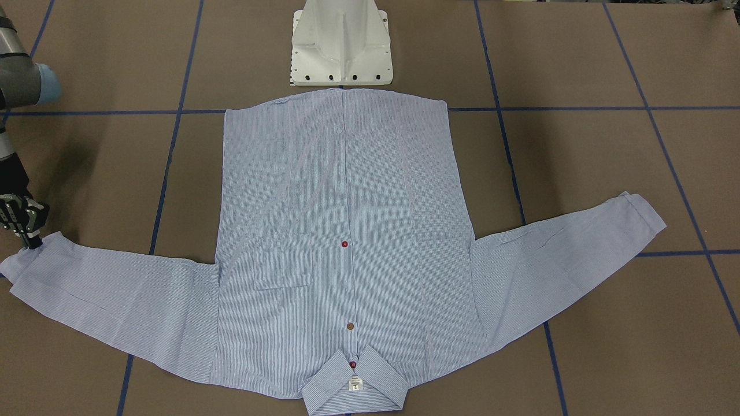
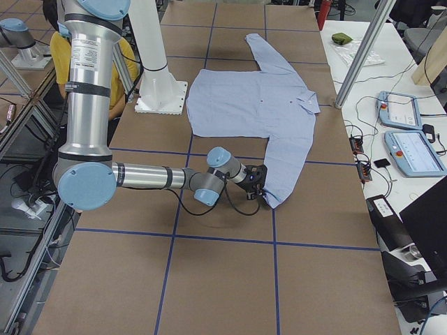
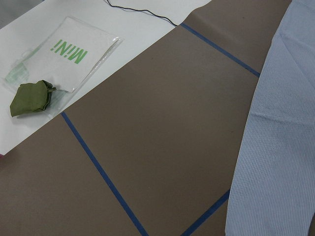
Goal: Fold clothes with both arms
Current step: 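Carry the cuff with the right gripper across the shirt front toward the other sleeve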
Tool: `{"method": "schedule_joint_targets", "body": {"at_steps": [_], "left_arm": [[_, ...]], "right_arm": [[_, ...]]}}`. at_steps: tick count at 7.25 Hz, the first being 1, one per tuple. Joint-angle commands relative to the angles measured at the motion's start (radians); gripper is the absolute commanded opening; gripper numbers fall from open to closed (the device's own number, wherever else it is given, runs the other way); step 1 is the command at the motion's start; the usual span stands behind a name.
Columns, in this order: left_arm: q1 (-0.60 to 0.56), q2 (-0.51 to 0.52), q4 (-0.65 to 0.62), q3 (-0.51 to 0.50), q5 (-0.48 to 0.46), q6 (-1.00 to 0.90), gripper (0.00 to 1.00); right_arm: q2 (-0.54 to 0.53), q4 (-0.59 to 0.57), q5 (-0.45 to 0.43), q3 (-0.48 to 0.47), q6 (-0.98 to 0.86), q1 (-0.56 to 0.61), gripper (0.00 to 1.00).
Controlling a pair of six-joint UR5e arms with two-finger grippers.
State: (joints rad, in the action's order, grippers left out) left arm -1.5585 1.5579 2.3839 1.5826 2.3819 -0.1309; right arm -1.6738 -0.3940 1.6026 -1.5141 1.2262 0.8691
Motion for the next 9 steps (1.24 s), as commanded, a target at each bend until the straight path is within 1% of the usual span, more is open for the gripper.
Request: {"method": "schedule_joint_targets", "body": {"at_steps": [1,2,3,4,5,6,7,8,9], "left_arm": [[0.000,-0.001,0.029,-0.015,-0.001,0.002,1.00],[0.000,-0.001,0.029,-0.015,-0.001,0.002,1.00],[0.000,-0.001,0.029,-0.013,-0.001,0.002,1.00],[0.000,-0.001,0.029,-0.012,0.000,0.002,1.00],[0.000,-0.001,0.029,-0.012,0.000,0.002,1.00],[0.000,-0.002,0.029,-0.013,0.000,0.002,1.00],[0.000,-0.002,0.029,-0.013,0.000,0.002,1.00],[0.000,-0.004,0.031,-0.013,0.000,0.002,1.00],[0.000,-0.004,0.031,-0.012,0.000,0.002,1.00]], "right_arm": [[0.053,0.000,-0.009,-0.105,-0.082,0.013,0.00],[0.168,0.000,-0.009,-0.094,-0.082,0.011,0.00],[0.296,0.000,-0.012,-0.069,-0.073,-0.025,0.00],[0.412,-0.002,-0.038,-0.043,-0.065,-0.065,0.00],[0.463,-0.014,-0.126,-0.038,-0.062,-0.123,0.00],[0.541,-0.016,-0.218,0.010,-0.062,-0.172,0.00],[0.619,-0.022,-0.284,0.072,-0.062,-0.223,0.00],[0.713,-0.098,-0.355,0.127,-0.063,-0.278,0.00],[0.780,-0.188,-0.415,0.158,-0.063,-0.332,0.00]]}}
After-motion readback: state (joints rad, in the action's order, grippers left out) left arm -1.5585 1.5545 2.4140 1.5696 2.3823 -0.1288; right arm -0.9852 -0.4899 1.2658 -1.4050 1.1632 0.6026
